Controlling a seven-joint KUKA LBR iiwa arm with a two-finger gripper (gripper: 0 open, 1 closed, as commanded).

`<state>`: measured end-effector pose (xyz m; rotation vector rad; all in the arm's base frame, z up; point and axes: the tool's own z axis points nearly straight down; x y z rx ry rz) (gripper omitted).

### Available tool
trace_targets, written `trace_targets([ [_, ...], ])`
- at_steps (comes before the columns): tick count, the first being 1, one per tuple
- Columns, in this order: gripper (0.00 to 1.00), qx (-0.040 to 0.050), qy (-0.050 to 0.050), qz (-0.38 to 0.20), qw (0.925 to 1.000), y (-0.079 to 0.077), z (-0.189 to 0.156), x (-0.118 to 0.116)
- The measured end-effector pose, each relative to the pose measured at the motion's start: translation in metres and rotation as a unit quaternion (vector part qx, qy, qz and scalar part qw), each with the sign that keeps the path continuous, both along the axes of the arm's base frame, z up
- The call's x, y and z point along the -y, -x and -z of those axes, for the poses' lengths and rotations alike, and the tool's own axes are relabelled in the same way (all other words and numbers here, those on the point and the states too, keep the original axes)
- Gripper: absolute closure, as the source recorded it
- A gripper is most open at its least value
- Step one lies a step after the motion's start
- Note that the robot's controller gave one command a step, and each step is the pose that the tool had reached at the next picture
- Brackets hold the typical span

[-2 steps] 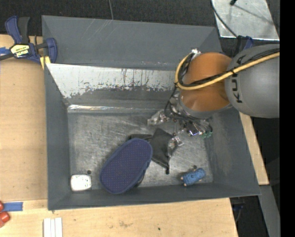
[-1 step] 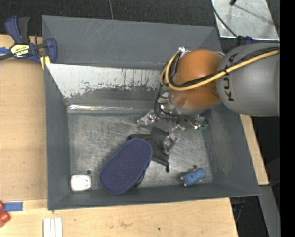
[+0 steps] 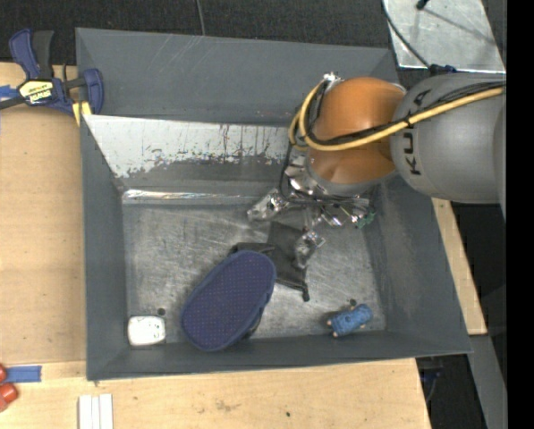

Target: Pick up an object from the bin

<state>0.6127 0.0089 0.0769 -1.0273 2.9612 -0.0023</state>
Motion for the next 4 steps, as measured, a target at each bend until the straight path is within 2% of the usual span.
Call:
trace_targets([
  [1, 0.00, 0.0000, 0.000, -0.057, 0.9984, -0.0152, 0.0004, -0.0062],
  [2, 0.00, 0.0025, 0.002, -0.081, 0.9967, -0.0129, 0.0015, -0.0108],
  [3, 0.00, 0.0020, 0.001, -0.110, 0.9940, -0.0170, 0.0021, -0.0125],
  [4, 0.00, 0.0035, 0.000, -0.204, 0.9790, -0.0137, 0.0019, -0.0048],
])
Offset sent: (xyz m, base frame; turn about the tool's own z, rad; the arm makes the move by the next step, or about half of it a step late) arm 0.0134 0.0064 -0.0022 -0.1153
